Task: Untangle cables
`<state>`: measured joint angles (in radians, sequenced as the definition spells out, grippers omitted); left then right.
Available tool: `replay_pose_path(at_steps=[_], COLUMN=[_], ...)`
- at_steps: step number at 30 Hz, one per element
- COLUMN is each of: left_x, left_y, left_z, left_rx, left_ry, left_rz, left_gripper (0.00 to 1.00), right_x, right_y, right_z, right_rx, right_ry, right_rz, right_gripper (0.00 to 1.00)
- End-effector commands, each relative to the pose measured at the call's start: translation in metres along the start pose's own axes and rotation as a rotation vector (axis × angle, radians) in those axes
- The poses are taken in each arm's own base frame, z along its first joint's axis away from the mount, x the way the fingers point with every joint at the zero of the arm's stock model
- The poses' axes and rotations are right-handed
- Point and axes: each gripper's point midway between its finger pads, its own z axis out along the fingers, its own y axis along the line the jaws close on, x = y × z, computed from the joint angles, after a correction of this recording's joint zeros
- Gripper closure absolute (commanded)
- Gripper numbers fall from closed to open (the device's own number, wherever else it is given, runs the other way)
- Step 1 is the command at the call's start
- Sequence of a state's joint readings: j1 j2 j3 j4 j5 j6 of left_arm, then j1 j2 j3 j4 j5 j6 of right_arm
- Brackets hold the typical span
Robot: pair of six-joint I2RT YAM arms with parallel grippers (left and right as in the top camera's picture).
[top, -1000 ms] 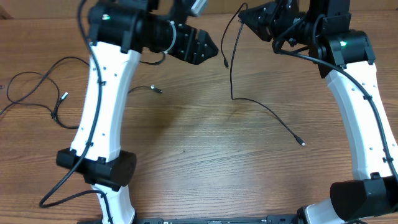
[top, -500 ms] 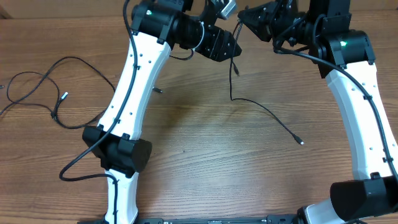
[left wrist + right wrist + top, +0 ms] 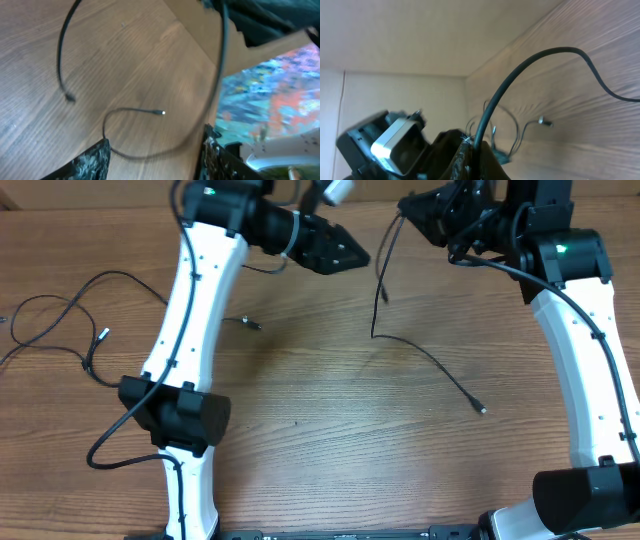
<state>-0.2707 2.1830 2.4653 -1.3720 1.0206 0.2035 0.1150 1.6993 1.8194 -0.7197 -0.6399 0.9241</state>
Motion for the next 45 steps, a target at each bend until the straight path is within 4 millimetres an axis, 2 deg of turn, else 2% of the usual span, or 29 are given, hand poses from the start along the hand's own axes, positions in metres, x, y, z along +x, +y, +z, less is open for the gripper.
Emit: replay_pose_path(at_steps=[1, 7, 10, 16, 21, 31, 35, 37, 39, 40, 42, 45], left_x=[0.001, 0.002, 0.002, 0.002, -0.005, -0.01, -0.011, -0.017, -0.023, -0.026, -0.033, -0.044], left_y=[-0.031, -0.05, -0.052, -0.024, -0.017, -0.016, -0.016, -0.017, -0.016, -0.015, -0.013, -0.01], left_z=[-0.004, 0.018, 0.027, 0.04, 0.044, 0.046, 0.046, 0.045, 0.039, 0.034, 0.017, -0.019], left_rx=[0.115, 0.15, 0.136, -0.033, -0.063, -0.077, -0.077, -0.08, -0.102, -0.13, -0.204, -0.342], left_ry=[-0.013, 0.009, 0.02, 0.059, 0.042, 0.026, 0.023, 0.002, -0.021, -0.035, -0.072, -0.14], left_rz=[0.137, 0.223, 0.251, 0.18, 0.166, 0.172, 0.177, 0.174, 0.158, 0.147, 0.121, 0.094], left_gripper=[0.38, 0.37, 0.37, 0.42, 0.56, 0.95, 0.96, 0.96, 0.96, 0.96, 0.96, 0.96], right_x=[-0.014, -0.013, -0.009, -0.005, -0.003, -0.002, -0.001, 0.0, -0.001, -0.002, -0.004, -0.009], right_y=[0.006, 0.009, 0.012, 0.014, 0.013, 0.011, 0.01, 0.009, 0.003, -0.001, -0.012, -0.031], right_z=[-0.005, -0.005, -0.005, -0.005, -0.005, -0.005, -0.005, -0.005, -0.005, -0.005, -0.006, -0.008], right_rx=[0.003, -0.01, -0.027, -0.039, -0.036, -0.029, -0.027, -0.02, 0.007, 0.024, 0.073, 0.167], right_ry=[-0.073, -0.066, -0.038, -0.017, -0.01, -0.005, -0.001, 0.001, -0.009, -0.015, -0.034, -0.074], right_rz=[-0.004, 0.012, 0.011, 0.01, 0.009, 0.002, -0.004, -0.034, -0.046, -0.046, -0.056, -0.049], right_gripper=[0.96, 0.96, 0.96, 0.96, 0.96, 0.96, 0.96, 0.8, 0.57, 0.49, 0.34, 0.18])
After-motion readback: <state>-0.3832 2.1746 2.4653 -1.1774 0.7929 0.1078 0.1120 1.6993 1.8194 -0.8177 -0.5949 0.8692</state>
